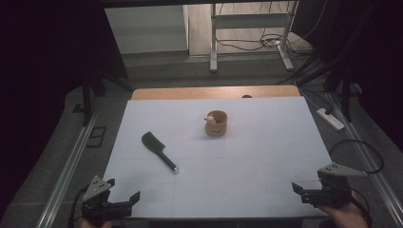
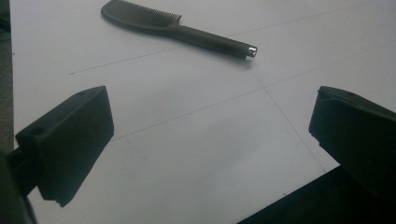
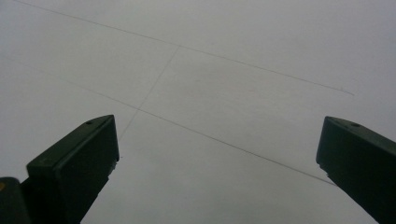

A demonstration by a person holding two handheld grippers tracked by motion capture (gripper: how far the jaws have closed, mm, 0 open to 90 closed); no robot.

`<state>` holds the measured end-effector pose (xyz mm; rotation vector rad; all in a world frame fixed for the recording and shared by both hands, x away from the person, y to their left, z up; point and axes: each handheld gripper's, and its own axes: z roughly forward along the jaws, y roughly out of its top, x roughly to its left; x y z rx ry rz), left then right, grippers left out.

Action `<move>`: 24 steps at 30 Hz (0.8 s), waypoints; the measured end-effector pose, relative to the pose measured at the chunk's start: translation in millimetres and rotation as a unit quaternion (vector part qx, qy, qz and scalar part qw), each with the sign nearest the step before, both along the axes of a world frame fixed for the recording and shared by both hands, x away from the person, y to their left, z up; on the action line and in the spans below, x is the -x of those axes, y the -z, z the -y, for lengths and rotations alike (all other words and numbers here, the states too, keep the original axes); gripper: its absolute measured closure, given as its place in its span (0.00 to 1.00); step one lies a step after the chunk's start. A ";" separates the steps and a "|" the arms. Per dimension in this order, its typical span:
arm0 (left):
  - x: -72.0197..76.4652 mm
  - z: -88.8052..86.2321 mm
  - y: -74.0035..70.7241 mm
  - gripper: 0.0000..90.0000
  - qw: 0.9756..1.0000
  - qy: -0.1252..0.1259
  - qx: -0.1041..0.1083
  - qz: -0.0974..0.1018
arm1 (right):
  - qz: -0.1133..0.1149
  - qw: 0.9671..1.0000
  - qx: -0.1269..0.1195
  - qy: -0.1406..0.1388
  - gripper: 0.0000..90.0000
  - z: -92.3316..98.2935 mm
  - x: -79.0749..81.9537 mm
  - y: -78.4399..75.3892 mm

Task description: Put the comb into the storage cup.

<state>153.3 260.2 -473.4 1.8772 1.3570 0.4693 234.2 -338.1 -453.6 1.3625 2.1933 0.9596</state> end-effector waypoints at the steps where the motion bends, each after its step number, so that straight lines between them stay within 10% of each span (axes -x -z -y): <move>1: 0.3 -0.5 0.0 0.01 1.000 0.000 0.002 -0.001 | -0.003 1.000 -0.001 -0.002 0.00 0.3 -0.2 -0.1; 24: -2.5 -0.8 1.0 0.01 1.000 0.006 0.007 -0.017 | -0.008 1.000 0.017 -0.017 0.00 -4.0 1.9 0.4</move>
